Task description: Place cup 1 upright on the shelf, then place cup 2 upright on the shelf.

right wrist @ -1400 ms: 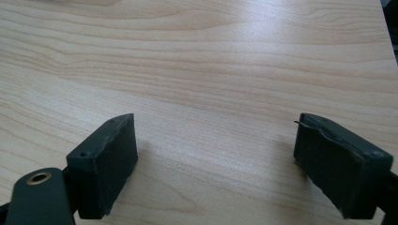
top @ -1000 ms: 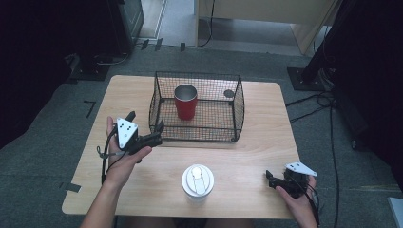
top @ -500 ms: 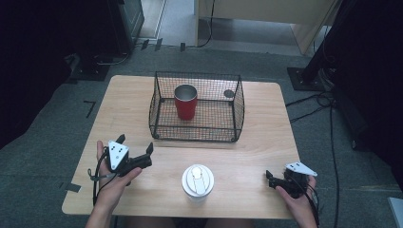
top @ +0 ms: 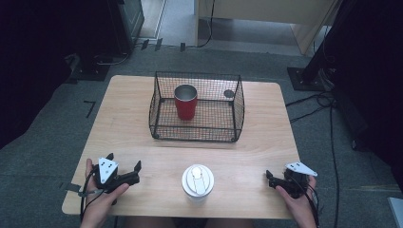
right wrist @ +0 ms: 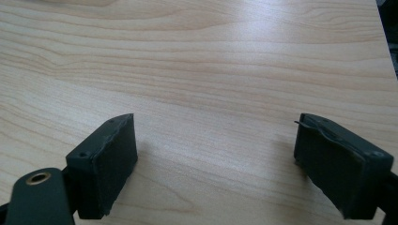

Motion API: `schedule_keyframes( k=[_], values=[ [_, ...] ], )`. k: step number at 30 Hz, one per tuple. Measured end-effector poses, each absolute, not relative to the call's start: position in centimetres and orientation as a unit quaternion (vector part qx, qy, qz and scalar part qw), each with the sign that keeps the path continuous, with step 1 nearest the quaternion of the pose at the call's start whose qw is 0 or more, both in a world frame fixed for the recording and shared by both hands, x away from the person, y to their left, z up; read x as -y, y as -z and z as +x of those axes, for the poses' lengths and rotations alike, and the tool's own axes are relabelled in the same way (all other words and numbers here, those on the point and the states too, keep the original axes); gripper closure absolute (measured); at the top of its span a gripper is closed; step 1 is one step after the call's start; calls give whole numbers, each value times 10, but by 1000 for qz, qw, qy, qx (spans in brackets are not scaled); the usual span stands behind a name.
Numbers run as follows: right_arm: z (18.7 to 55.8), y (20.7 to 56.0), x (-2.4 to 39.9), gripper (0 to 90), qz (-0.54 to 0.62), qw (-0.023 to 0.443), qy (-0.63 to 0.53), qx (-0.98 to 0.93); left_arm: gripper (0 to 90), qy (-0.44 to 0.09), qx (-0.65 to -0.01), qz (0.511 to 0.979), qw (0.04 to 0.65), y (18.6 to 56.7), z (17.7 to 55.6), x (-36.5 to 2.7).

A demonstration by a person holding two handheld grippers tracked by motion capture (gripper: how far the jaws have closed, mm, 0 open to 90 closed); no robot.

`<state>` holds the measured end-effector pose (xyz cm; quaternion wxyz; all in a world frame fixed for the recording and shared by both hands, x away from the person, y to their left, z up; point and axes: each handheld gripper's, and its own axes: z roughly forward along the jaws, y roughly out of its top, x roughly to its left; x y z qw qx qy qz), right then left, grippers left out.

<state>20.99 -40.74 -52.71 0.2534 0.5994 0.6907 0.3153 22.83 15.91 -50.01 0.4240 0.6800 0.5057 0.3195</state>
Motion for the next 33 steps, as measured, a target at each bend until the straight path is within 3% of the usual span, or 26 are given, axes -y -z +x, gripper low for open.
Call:
schedule_keyframes(
  k=[4, 18, 27, 33],
  values=[
    [210, 527, 407, 134, 599, 253, -315, -691, 54, -316, -509, 682, 419, 503, 224, -168],
    [210, 527, 407, 130, 600, 253, -316, -691, 41, -290, -529, 697, 388, 511, 226, -183],
    [205, 525, 402, 143, 583, 280, -327, -689, 41, -264, -545, 706, 367, 516, 231, -186],
    [202, 521, 385, 143, 560, 277, -341, -703, 12, -229, -571, 731, 297, 520, 241, -181]
  ],
)
